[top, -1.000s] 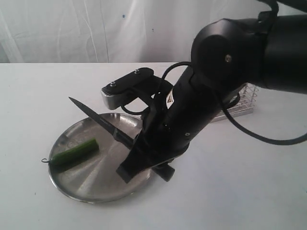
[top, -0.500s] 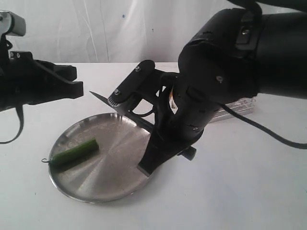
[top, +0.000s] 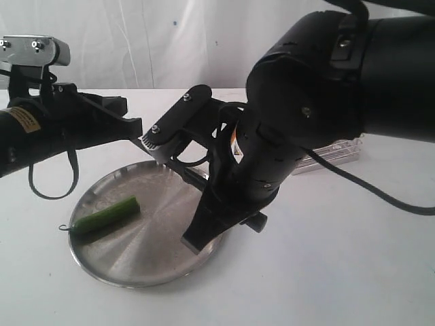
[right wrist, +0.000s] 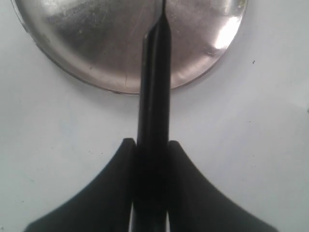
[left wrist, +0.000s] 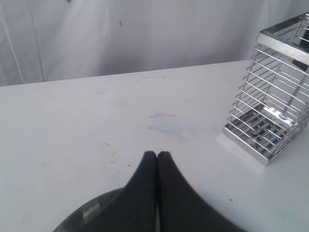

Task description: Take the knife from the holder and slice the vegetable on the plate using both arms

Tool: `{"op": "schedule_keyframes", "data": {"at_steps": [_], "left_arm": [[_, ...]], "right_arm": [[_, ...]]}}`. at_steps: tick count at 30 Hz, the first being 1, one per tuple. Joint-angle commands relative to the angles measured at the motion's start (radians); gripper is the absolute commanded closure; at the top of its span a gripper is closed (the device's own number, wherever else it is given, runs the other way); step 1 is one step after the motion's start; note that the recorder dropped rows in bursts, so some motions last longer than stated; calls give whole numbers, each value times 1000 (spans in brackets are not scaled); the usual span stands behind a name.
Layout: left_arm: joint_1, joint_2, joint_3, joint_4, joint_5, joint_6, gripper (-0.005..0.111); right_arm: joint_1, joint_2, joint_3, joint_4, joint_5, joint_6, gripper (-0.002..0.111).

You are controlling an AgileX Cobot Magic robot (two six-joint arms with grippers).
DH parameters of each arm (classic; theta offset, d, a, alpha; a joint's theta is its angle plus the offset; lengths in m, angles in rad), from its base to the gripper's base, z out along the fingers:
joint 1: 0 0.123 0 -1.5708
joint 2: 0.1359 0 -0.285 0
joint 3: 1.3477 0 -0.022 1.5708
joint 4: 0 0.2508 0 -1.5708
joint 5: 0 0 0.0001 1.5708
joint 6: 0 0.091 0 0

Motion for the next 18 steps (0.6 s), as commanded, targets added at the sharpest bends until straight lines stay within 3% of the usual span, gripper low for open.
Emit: {"op": "schedule_keyframes", "data": {"at_steps": [1, 10, 18], "left_arm": [[-25, 46, -4, 56, -16, -31, 107], [-38, 167, -24, 110, -64, -32, 107], [-38, 58, -24, 110, -126, 73, 107]], "right_arm": [[0, -11, -8, 8, -27, -3, 108], [0, -12, -8, 17, -24, -3, 108], [0, -6, -3, 0, -69, 34, 108]]}}
